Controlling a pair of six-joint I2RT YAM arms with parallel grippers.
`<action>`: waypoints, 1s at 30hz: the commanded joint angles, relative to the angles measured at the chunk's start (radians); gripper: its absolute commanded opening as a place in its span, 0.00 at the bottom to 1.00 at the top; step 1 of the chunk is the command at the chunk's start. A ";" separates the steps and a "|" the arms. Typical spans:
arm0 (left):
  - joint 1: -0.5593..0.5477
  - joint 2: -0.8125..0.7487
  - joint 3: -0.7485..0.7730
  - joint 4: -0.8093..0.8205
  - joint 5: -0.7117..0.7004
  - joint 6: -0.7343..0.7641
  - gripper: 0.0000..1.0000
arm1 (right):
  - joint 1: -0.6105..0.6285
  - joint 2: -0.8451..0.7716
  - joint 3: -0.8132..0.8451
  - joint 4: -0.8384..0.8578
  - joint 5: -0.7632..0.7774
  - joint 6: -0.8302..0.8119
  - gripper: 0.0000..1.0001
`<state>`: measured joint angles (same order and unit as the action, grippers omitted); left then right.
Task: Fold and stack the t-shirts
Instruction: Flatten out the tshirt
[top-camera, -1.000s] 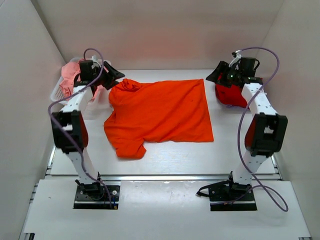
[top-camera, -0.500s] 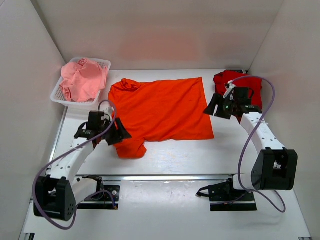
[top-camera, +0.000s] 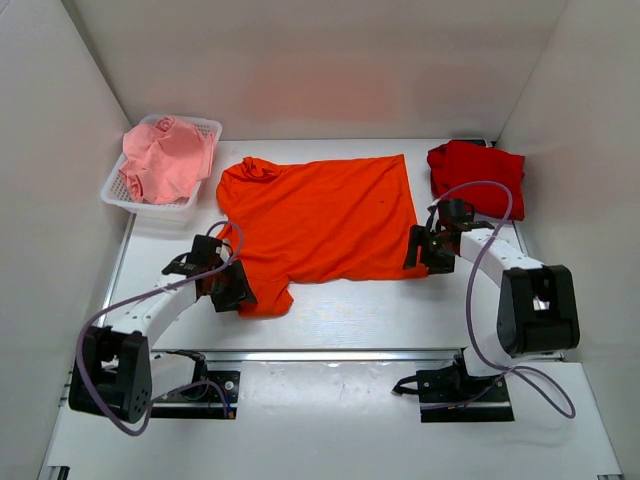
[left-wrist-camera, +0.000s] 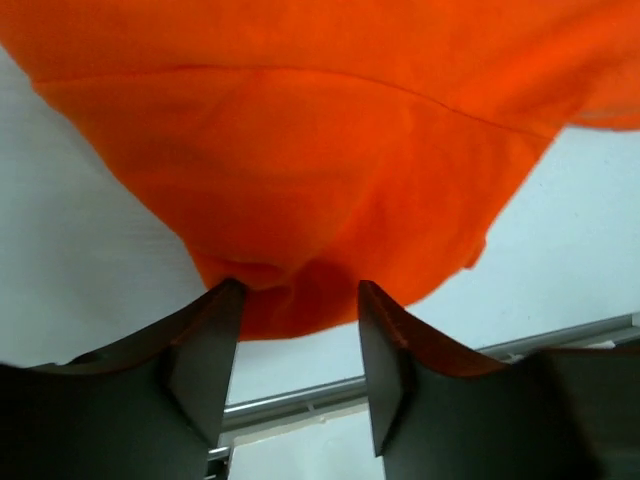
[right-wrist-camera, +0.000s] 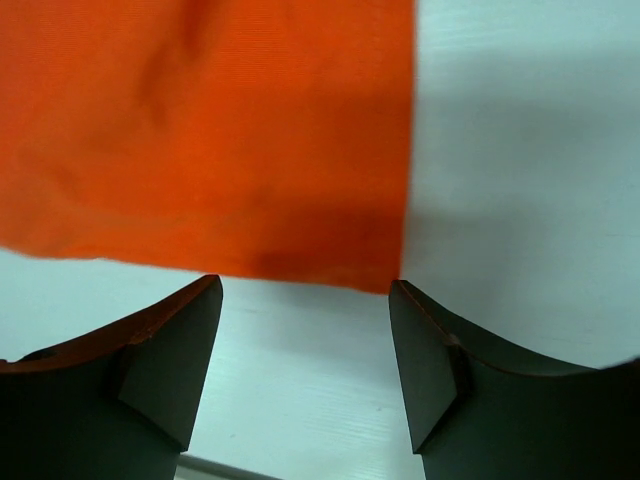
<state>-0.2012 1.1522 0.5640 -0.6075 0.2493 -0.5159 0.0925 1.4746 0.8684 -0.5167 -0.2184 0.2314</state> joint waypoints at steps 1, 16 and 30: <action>-0.004 0.043 0.031 0.063 -0.016 0.004 0.58 | -0.005 0.047 0.015 0.004 0.093 -0.017 0.65; 0.094 0.138 0.460 -0.212 0.228 0.068 0.00 | -0.141 0.021 0.112 -0.132 -0.001 -0.112 0.00; 0.112 0.328 0.369 0.101 0.275 -0.032 0.55 | -0.119 0.113 0.159 -0.115 -0.018 -0.113 0.00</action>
<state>-0.0757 1.5921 0.9615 -0.5507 0.5232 -0.5510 -0.0341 1.5742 1.0164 -0.6495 -0.2264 0.1196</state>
